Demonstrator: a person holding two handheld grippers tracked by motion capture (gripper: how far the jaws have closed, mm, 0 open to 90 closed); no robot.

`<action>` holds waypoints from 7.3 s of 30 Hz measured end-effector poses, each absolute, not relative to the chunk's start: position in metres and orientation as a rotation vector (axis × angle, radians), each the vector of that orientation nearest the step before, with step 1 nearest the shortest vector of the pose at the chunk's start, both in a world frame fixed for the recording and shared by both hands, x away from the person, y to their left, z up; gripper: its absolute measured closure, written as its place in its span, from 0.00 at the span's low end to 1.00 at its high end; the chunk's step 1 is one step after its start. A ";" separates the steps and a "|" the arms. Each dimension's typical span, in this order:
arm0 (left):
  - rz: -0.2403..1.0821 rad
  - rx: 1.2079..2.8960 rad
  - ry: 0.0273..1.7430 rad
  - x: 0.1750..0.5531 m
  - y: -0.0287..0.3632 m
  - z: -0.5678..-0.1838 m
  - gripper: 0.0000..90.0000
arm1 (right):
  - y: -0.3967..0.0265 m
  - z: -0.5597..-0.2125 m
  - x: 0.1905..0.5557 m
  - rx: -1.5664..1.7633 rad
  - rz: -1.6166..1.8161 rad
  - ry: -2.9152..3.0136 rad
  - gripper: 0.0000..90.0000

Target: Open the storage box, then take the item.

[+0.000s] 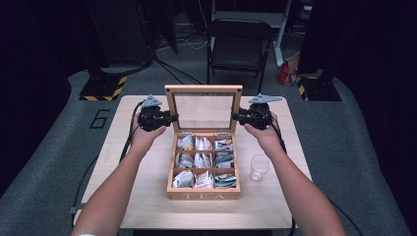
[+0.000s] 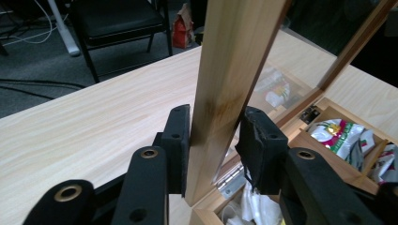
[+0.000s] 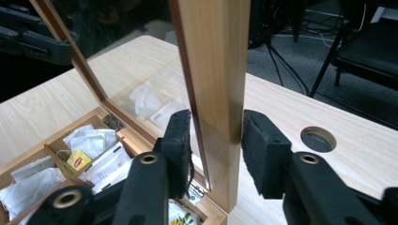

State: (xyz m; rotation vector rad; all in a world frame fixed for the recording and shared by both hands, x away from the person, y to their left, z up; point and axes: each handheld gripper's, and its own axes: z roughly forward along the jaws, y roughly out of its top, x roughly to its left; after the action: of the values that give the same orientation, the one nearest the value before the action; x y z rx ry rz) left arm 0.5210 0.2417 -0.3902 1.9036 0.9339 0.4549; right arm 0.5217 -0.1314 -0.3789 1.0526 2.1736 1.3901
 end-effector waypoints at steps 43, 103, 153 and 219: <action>0.403 1.874 1.043 0.549 0.237 -0.393 0.69 | -0.146 -0.369 0.448 1.005 1.433 2.239 0.57; 0.382 1.897 0.940 0.495 0.256 -0.368 0.62 | -0.035 -0.418 0.406 0.533 1.389 2.632 0.69; 0.381 1.893 0.943 0.494 0.262 -0.368 0.62 | 0.017 -0.446 0.422 0.408 1.265 2.868 0.92; 0.425 1.886 0.970 0.492 0.269 -0.362 0.61 | -0.108 -0.353 0.419 0.722 1.406 2.569 1.00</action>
State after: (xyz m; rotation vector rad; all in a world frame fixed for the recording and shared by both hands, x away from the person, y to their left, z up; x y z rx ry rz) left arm 0.4921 0.2692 -0.3618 1.8864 0.9704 0.4250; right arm 0.4194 -0.1082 -0.3532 0.7218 2.5689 1.4057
